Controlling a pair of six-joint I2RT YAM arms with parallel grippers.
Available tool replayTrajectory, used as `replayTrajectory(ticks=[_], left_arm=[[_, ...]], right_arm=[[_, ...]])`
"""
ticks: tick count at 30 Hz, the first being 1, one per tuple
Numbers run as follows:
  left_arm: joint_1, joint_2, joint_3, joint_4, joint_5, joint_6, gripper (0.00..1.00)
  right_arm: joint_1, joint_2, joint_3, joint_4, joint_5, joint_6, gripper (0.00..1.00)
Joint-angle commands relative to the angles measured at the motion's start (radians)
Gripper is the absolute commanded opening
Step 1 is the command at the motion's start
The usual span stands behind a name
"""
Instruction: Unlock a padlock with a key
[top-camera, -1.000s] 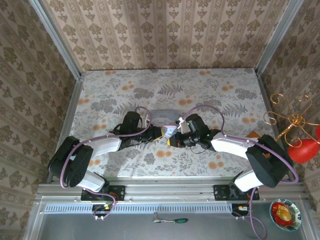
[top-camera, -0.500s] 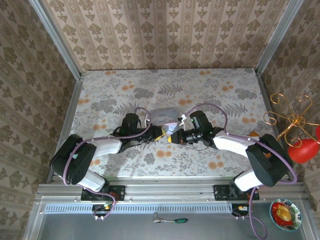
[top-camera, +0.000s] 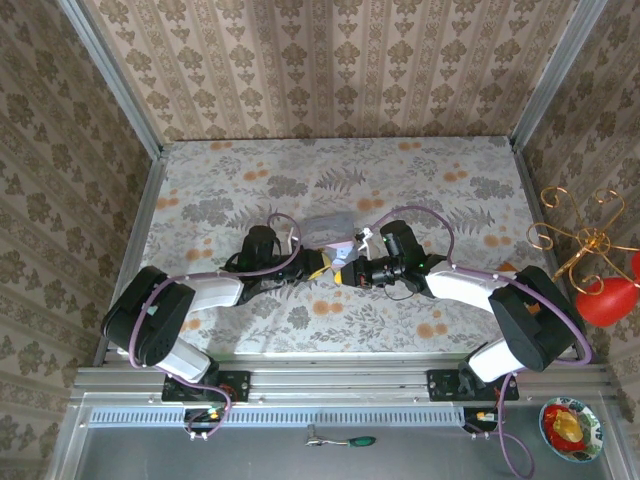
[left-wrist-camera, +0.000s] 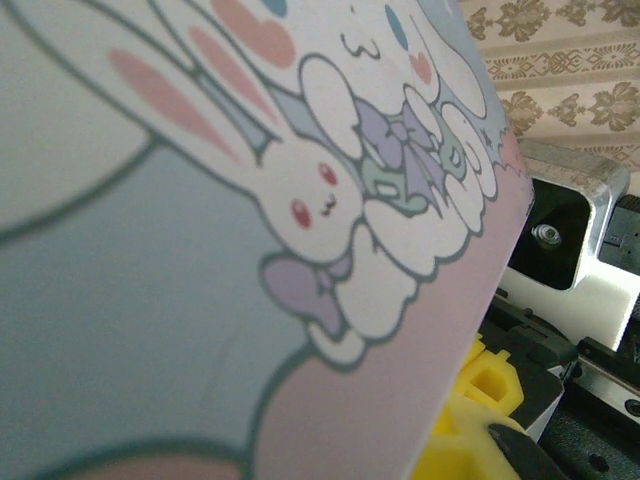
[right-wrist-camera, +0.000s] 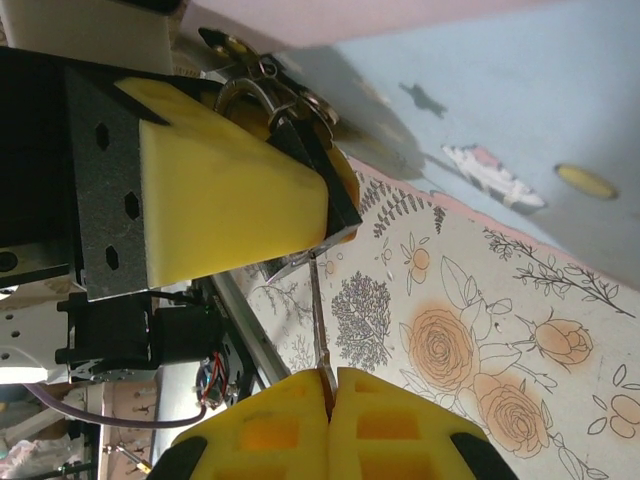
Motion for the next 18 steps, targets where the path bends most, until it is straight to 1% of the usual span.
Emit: replayTrajectory(ticks=[1, 6, 11, 18], left_arm=[[0.002, 0.01, 0.03, 0.112, 0.083, -0.025, 0.01], [0.024, 0.025, 0.01, 0.179, 0.078, -0.049, 0.0], [0.026, 0.055, 0.005, 0.257, 0.087, -0.087, 0.0], [0.026, 0.049, 0.001, 0.251, 0.1, -0.083, 0.0]], right_arm=[[0.011, 0.0, 0.007, 0.006, -0.052, 0.006, 0.0], [0.011, -0.002, 0.004, -0.011, -0.04, 0.002, 0.0], [0.011, -0.006, 0.013, -0.025, -0.047, -0.003, 0.0], [0.011, 0.001, 0.019, -0.018, -0.056, 0.001, 0.0]])
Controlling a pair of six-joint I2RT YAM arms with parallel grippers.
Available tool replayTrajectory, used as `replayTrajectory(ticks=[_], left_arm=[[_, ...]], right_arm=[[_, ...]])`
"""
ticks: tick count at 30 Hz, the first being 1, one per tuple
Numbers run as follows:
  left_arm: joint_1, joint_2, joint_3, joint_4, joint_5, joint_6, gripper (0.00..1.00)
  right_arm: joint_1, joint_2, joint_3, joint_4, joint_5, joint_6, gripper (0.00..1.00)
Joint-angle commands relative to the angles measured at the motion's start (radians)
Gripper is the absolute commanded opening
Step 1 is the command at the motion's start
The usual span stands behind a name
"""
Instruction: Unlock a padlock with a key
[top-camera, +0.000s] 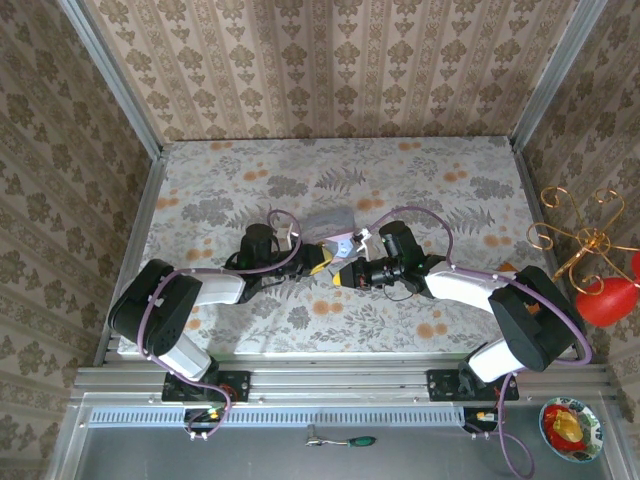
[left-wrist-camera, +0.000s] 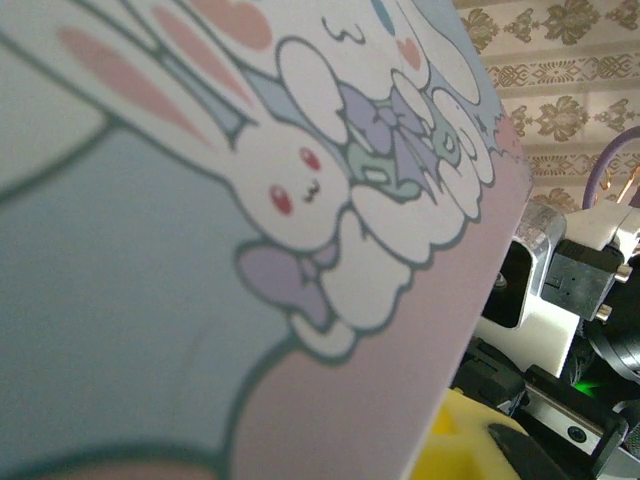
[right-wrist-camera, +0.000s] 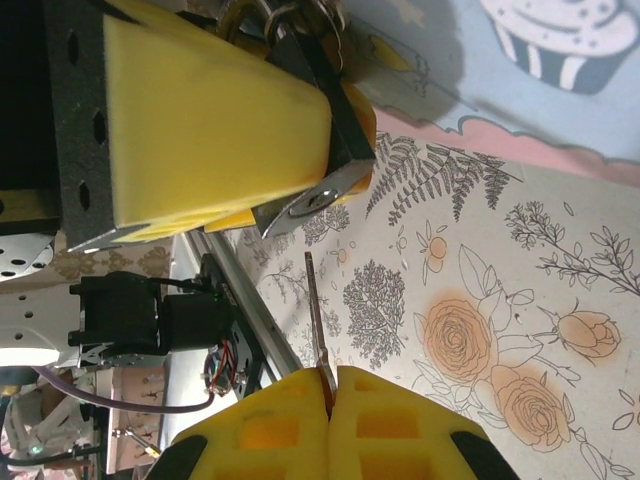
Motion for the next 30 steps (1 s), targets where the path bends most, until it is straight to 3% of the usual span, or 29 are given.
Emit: replayTrajectory(ticks=[1, 30], left_arm=[[0.002, -0.007, 0.0, 0.096, 0.05, -0.004, 0.0], [0.002, -0.018, -0.026, 0.097, 0.094, 0.001, 0.0]], right_arm=[[0.004, 0.001, 0.019, -0.016, -0.039, 0.002, 0.0], [-0.031, -0.011, 0.016, 0.053, -0.064, 0.063, 0.0]])
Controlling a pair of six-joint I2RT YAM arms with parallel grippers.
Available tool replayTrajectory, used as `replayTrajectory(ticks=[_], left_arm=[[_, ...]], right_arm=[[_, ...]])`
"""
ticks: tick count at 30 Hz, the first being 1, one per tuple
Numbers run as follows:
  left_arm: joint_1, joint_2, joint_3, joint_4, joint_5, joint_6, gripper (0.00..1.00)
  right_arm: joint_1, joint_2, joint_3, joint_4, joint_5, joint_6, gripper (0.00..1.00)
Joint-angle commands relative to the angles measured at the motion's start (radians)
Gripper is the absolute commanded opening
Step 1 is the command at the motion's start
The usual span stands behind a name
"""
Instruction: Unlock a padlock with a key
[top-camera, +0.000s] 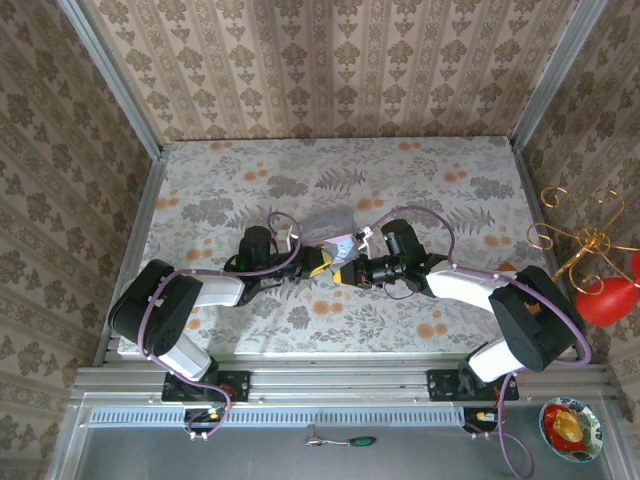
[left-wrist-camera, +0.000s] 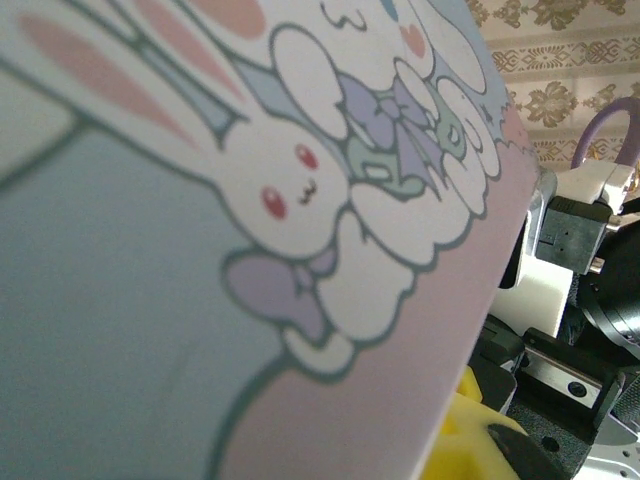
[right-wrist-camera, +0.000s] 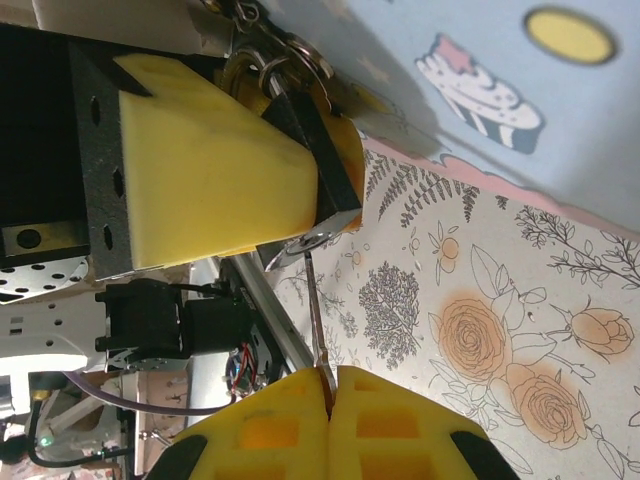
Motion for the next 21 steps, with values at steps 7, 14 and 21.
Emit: replayTrajectory(ticks=[7, 14, 21], left_arm=[[0.002, -0.014, 0.005, 0.041, 0.083, 0.02, 0.0], [0.002, -0.021, 0.015, 0.01, 0.105, 0.039, 0.0], [-0.012, -0.017, 0.038, -0.018, 0.137, 0.061, 0.0]], right_arm=[[-0.016, -0.019, 0.007, 0.028, -0.028, 0.004, 0.0], [-0.023, -0.009, 0.005, 0.03, -0.028, 0.005, 0.0], [-0.023, -0.002, 0.013, 0.035, -0.025, 0.006, 0.0]])
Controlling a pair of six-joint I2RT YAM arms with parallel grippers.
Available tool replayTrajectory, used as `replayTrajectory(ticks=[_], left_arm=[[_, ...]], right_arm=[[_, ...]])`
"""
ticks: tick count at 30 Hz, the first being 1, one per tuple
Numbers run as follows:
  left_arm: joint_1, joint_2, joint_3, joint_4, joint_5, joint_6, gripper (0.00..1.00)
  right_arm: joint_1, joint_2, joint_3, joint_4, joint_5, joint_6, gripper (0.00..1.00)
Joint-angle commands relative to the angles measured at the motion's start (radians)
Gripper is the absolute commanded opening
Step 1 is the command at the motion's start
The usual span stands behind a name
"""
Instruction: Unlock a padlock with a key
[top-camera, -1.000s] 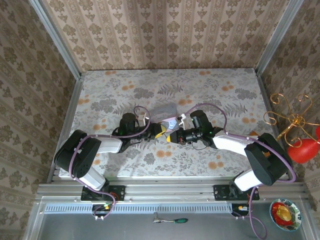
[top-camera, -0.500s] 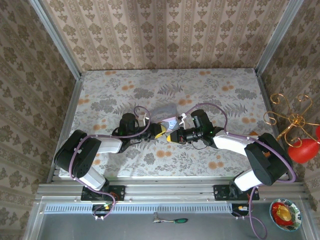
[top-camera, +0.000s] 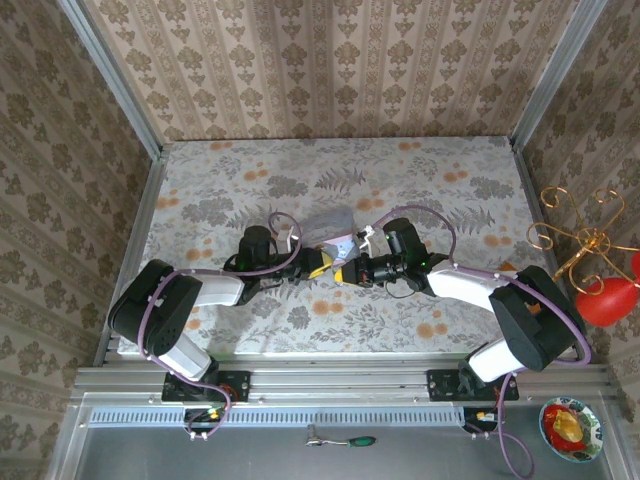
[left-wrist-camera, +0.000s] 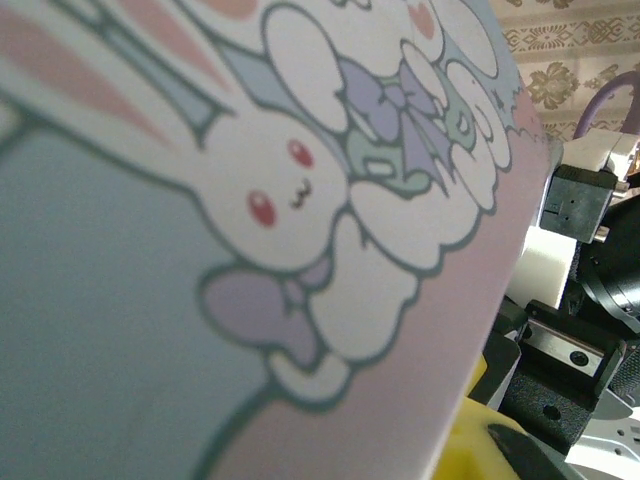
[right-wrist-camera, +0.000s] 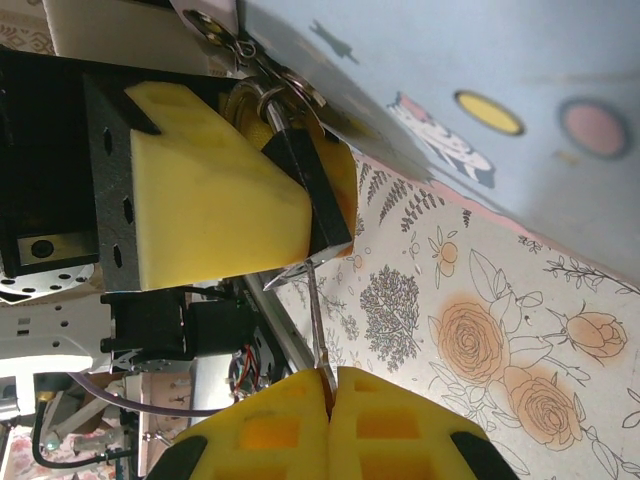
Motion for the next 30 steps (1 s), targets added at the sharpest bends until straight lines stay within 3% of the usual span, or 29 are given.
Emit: replayTrajectory(ticks=[1, 30], left_arm=[[-0.021, -0.014, 0.037, -0.001, 0.098, 0.047, 0.0], [-0.084, 0.024, 0.047, 0.077, 0.067, 0.029, 0.0]], right_arm=[[-0.007, 0.0, 0.013, 0.032, -0.014, 0.007, 0.0], [-0.052, -0.005, -0.052, 0.191, 0.147, 0.215, 0.0]])
